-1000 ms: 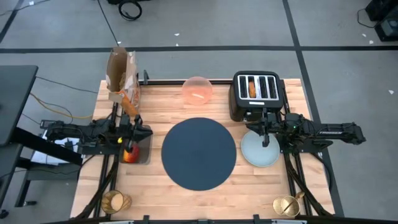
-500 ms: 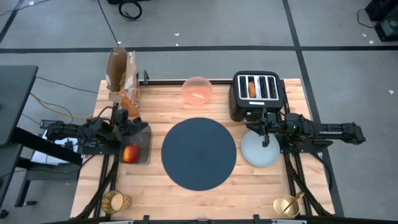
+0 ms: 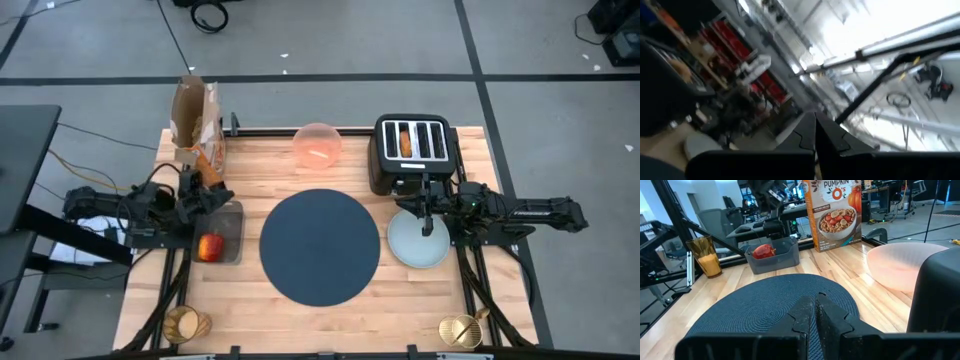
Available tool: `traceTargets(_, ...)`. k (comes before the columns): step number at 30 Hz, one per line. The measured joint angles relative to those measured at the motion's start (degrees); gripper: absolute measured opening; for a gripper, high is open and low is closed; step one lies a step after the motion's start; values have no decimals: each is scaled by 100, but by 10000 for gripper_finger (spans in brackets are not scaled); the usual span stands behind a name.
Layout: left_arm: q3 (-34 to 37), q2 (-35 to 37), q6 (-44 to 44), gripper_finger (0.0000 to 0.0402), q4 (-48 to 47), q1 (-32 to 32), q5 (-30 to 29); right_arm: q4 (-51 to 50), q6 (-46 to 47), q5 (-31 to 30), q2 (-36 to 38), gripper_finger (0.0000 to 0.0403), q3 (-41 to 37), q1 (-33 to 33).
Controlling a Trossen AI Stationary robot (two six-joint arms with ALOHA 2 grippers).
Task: Arrange a breakfast setting
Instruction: Adjust the orange cereal box
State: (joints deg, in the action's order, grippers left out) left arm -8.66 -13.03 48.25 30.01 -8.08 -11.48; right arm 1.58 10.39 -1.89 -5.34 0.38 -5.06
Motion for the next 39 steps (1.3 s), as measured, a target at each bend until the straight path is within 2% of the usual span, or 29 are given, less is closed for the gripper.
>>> traceTargets(4,-844,-783,-399,6,12,-281,158,0,0,0,0,35,0,0)
traceTargets(9,-2366,-1836,-2265,5,-90,-605,269,0,0,1,0,35,0,0)
traceTargets(12,-3372,-2296,-3303,6,-718,-626,203,2,0,2,0,35,0,0)
traceTargets(14,-4037,-2537,-3793,8,-1371,-618,-146,0,0,0,0,35,0,0)
traceTargets(18,-5216,-2942,-4369,17,-2691,-613,-1474,0,0,1,0,35,0,0)
traceTargets(21,-5961,-3189,-4431,28,-3701,-546,-2430,0,0,0,0,35,0,0)
traceTargets(23,-6416,-3312,-4414,41,-4418,-426,-2844,0,0,0,0,35,0,0)
traceTargets(29,-7593,-3716,-3811,106,-6597,214,-4248,0,0,2,0,35,0,0)
traceTargets(35,-8166,-4348,-3210,159,-8196,1222,-4392,0,0,2,0,35,0,0)
traceTargets(37,-8169,-4578,-2708,170,-8587,1531,-4369,2,0,2,0,35,0,0)
traceTargets(39,-8169,-4815,-2186,182,-8988,1831,-4095,1,0,2,0,35,0,0)
